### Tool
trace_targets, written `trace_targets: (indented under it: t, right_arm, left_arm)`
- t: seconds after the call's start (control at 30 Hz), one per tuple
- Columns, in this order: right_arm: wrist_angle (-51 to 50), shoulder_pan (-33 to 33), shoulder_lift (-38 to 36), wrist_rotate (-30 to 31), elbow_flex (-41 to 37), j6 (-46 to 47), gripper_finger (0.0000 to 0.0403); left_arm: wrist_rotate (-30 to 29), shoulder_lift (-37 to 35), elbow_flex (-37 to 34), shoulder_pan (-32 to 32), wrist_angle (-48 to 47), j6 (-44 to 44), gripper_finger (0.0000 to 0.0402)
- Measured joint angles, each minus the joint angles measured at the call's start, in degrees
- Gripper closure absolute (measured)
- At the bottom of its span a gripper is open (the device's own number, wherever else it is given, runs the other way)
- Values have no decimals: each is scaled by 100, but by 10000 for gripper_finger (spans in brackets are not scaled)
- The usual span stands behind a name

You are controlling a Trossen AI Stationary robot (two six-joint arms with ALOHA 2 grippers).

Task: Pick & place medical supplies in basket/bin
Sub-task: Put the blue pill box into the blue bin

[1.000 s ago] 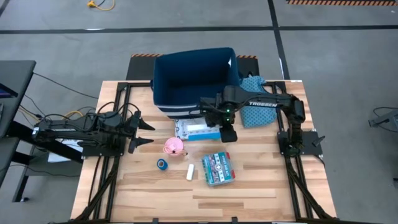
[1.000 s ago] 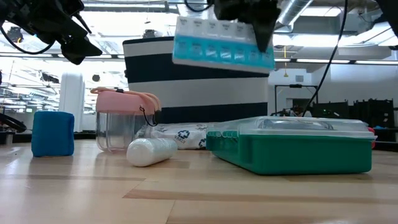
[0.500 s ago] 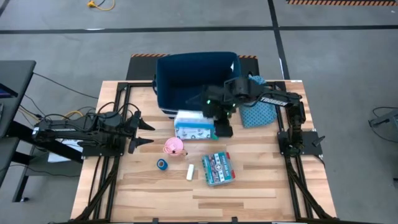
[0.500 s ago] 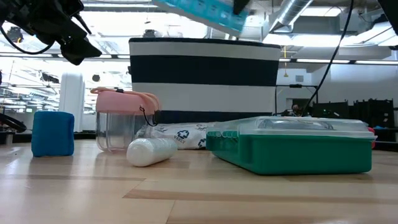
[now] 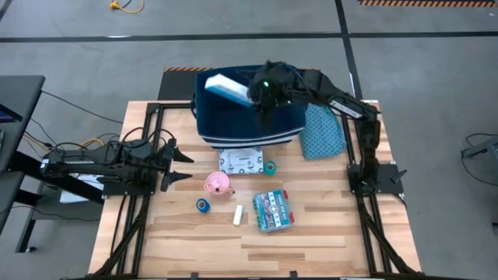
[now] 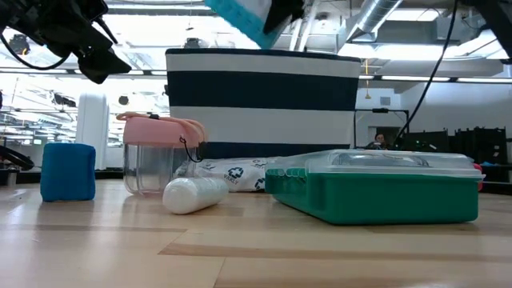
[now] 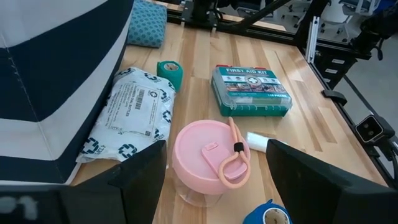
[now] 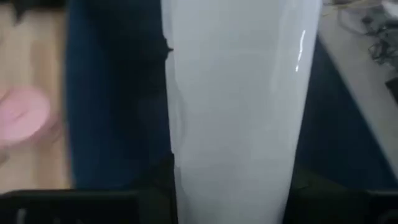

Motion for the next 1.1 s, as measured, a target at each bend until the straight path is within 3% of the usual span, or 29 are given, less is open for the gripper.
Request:
trace_targets:
  t: [0.27, 0.6, 0.8, 0.93, 1.1]
  right_arm:
    - [-132, -656, 680, -684, 7, -449, 248]
    - [-909, -921, 1546, -1421, -24, -1143, 272]
    - [-1030, -958, 1719, -2015, -8, -1275, 248]
    - [-1152, -976, 1742, -2496, -20, -1448, 272]
    - [-1331, -965, 1728, -2547, -15, -1606, 274]
  left_arm:
    - [-170, -2, 0, 1, -11, 4, 138]
    - [-313, 15, 0, 2, -47, -16, 139]
    - [-343, 100, 0, 6, -42, -42, 139]
    - [-343, 163, 0, 6, -29, -42, 139]
    - [-342, 179, 0, 6, -26, -39, 139]
